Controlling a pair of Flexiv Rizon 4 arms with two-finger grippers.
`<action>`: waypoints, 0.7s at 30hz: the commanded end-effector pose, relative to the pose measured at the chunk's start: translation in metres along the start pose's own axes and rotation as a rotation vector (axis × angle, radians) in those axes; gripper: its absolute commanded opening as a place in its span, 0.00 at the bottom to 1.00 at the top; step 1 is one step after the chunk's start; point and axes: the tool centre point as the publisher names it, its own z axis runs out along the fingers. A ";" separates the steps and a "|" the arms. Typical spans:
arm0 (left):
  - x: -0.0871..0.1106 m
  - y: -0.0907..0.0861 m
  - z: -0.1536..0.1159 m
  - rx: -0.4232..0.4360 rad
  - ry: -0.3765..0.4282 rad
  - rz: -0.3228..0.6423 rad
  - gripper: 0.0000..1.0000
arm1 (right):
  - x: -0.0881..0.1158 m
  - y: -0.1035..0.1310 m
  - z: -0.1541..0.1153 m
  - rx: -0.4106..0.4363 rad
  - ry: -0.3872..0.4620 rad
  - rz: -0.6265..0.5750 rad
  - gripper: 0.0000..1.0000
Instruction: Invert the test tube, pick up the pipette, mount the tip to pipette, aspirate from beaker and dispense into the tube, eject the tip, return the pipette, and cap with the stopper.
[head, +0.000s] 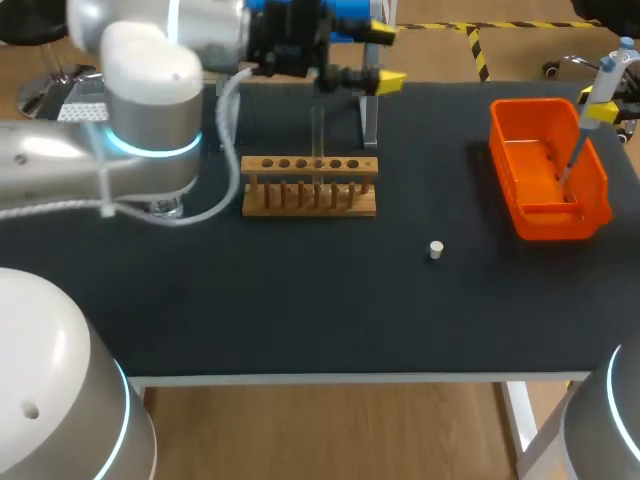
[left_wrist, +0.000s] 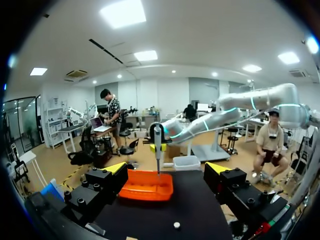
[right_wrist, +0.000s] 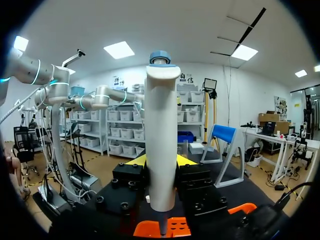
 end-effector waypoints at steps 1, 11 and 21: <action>-0.040 -0.009 0.084 -0.017 0.024 -0.013 1.00 | -0.001 0.000 -0.002 0.001 0.004 -0.001 0.00; -0.040 -0.009 0.084 -0.017 0.024 -0.013 0.00 | -0.001 0.000 -0.002 0.001 0.004 -0.001 0.00; -0.040 -0.009 0.084 -0.017 0.024 -0.013 0.00 | -0.001 0.000 -0.002 0.001 0.004 -0.001 0.00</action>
